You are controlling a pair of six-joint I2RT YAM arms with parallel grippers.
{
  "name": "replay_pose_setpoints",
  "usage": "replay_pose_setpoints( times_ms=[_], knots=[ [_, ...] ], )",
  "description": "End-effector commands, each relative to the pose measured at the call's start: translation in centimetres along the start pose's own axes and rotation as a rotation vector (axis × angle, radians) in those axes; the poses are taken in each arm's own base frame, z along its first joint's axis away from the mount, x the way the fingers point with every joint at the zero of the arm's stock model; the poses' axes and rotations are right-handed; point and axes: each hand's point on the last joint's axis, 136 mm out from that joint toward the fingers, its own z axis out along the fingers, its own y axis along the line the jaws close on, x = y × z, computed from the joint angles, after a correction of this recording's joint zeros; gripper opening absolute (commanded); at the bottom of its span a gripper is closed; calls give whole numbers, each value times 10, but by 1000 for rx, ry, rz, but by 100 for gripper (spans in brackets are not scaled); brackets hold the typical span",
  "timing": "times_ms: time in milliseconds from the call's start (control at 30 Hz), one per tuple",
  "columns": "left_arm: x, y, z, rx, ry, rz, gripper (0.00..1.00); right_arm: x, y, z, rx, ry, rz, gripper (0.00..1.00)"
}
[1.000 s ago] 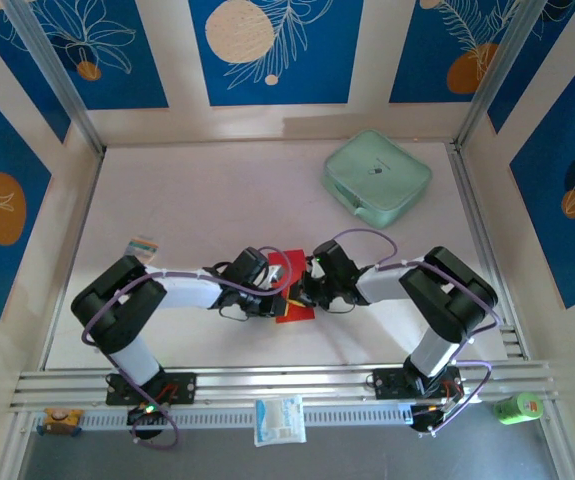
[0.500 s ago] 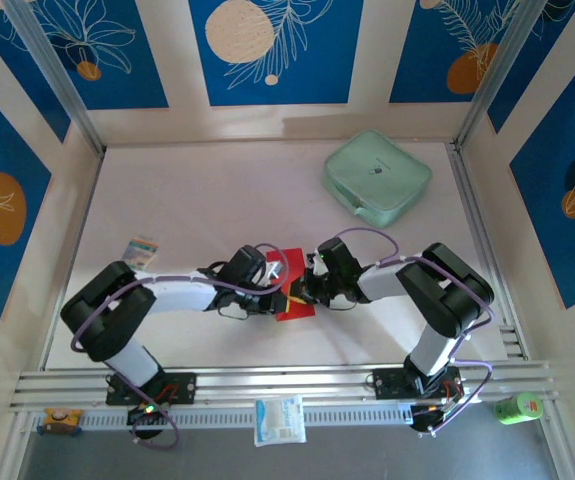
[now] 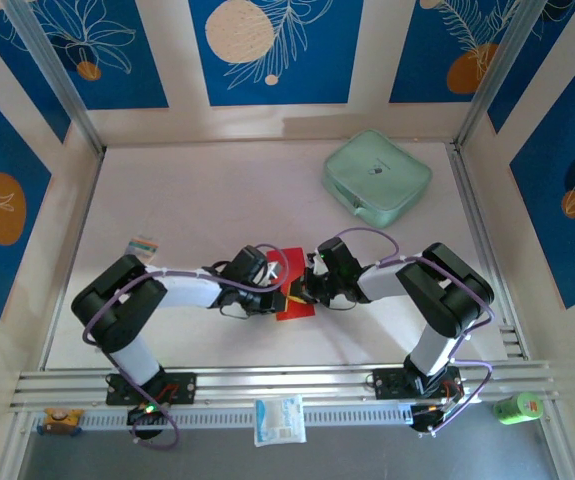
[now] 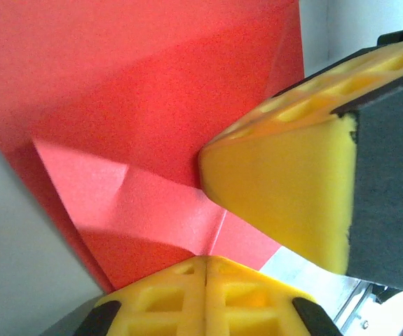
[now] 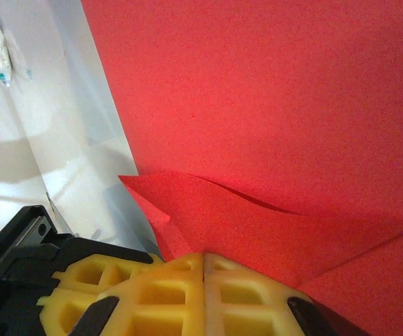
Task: Fold a paper plane with a square sheet of paper (pick it up from the middle)
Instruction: Fold the triangle a second time at the center of the table.
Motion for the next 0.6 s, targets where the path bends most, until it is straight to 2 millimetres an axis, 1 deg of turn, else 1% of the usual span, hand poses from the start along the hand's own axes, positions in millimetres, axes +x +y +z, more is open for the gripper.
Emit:
replay_pose_setpoints(
  times_ms=[0,67,167,367,500,567],
  knots=[
    [19,35,3,-96,36,-84,0,-2,-26,-2,93,-19,45,4],
    [22,36,2,-90,45,-87,0,-6,-27,-4,94,-31,34,4],
    [25,37,2,-82,58,-87,0,-14,-21,-7,72,-48,-8,4],
    [26,39,6,-68,78,-98,0,-33,-23,-18,71,-105,-22,4],
    [26,40,6,-59,72,-105,0,-41,-22,-25,66,-132,-49,4],
    [26,40,6,-58,72,-104,0,-45,-27,-28,81,-137,-34,4]
  ],
)
